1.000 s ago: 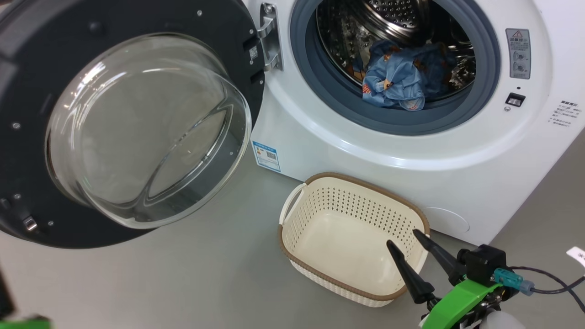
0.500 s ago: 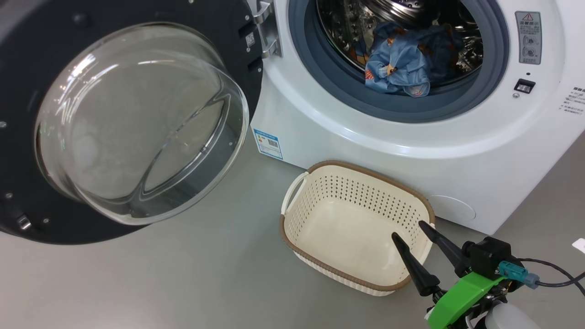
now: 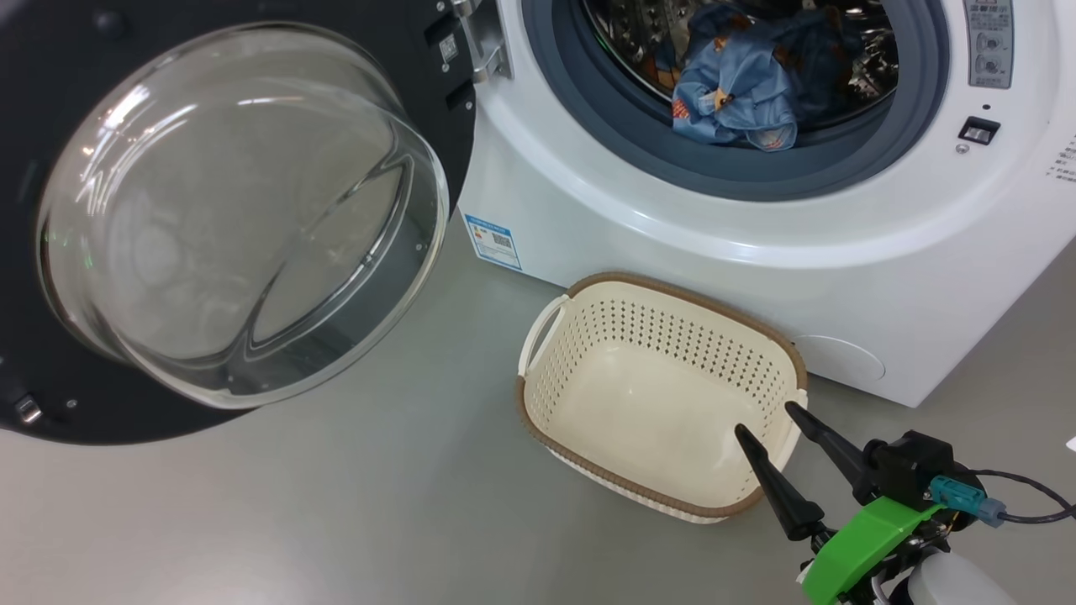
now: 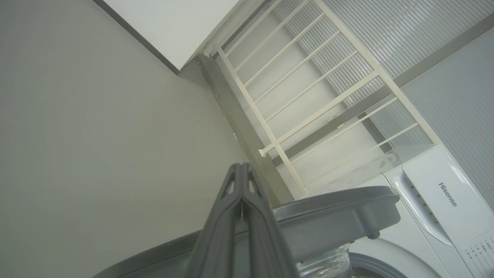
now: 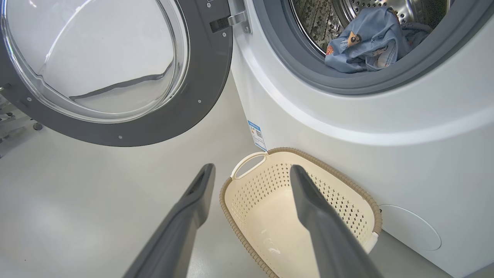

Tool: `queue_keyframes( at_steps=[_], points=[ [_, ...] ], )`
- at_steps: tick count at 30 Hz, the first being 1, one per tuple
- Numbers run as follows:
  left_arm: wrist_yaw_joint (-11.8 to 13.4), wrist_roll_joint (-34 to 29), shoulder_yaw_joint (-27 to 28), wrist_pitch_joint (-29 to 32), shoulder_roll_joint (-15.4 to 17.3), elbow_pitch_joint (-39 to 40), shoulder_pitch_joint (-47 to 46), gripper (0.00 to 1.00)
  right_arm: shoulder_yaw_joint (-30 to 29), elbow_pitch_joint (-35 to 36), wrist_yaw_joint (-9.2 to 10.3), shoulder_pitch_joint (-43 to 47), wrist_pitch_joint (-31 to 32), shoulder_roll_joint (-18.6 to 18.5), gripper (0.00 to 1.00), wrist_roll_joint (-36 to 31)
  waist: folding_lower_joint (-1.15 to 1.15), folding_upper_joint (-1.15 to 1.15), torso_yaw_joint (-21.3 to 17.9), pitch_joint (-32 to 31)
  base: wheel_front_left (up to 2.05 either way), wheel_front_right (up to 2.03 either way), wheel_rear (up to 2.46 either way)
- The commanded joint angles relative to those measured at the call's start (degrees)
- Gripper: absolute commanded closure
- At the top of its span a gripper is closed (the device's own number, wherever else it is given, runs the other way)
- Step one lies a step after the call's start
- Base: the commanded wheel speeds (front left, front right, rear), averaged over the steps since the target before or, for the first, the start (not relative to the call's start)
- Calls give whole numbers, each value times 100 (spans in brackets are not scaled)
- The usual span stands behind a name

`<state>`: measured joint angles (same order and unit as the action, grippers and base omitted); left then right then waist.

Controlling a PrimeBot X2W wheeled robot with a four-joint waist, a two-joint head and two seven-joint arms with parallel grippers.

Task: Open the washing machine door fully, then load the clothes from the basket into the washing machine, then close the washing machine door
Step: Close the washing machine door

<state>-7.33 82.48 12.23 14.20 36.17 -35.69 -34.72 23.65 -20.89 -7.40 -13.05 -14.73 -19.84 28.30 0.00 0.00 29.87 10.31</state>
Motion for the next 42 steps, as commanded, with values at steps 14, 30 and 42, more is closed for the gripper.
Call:
queue_keyframes(
  at_steps=[14, 30, 42],
  points=[
    [-15, 357, -477, 1138, 456, -500, -507, 100, 150, 158, -9, -184, -27, -166, 0, -87, 0, 0, -1, 208, 0, 0, 0],
    [-15, 546, -730, 1712, 430, -364, -420, 100, 140, 138, -9, -182, -27, -140, 0, -110, 0, 0, -8, 153, 0, 0, 0],
    [-15, 711, -882, 2308, 508, 68, -171, 100, 128, 117, -9, -163, -27, -60, 0, -97, 0, 0, -9, 46, 0, 0, 0]
  ],
)
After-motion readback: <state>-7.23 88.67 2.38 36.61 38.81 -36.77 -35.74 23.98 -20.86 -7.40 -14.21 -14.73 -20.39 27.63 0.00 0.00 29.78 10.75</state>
